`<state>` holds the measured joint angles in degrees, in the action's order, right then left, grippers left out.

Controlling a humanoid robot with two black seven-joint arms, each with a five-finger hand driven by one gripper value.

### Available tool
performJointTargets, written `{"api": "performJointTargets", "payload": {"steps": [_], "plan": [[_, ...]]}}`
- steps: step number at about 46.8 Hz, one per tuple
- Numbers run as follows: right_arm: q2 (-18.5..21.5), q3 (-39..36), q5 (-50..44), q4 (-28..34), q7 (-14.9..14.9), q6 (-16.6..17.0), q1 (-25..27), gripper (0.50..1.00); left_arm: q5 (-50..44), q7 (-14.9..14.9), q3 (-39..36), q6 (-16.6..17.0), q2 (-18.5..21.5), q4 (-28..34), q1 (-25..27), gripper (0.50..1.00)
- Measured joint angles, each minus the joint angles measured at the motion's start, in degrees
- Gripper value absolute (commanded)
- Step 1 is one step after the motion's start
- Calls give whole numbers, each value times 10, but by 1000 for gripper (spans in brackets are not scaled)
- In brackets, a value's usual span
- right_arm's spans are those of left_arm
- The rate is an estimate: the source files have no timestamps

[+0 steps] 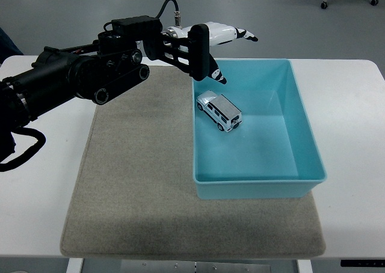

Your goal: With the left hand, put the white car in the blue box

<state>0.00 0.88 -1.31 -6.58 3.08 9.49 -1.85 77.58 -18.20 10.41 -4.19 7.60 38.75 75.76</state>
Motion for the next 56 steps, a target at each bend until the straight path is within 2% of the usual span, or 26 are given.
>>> {"api": "performJointTargets", "payload": {"steps": [2,12,21,32,56], "plan": [[0,0,0,0,0,0,0,936,-15,0,1,2,2,-11,2,996],[0,0,0,0,0,0,0,936,-142,0,8,44,6,-63,-1,996],[0,0,0,0,0,0,0,936,-257,0,9,53,6,-100,-8,996],[0,0,0,0,0,0,0,936,-406,2,5,82,5,-134,-11,996],[0,0,0,0,0,0,0,936,-750,30,9,76,-3,-200,-41,999]]}}
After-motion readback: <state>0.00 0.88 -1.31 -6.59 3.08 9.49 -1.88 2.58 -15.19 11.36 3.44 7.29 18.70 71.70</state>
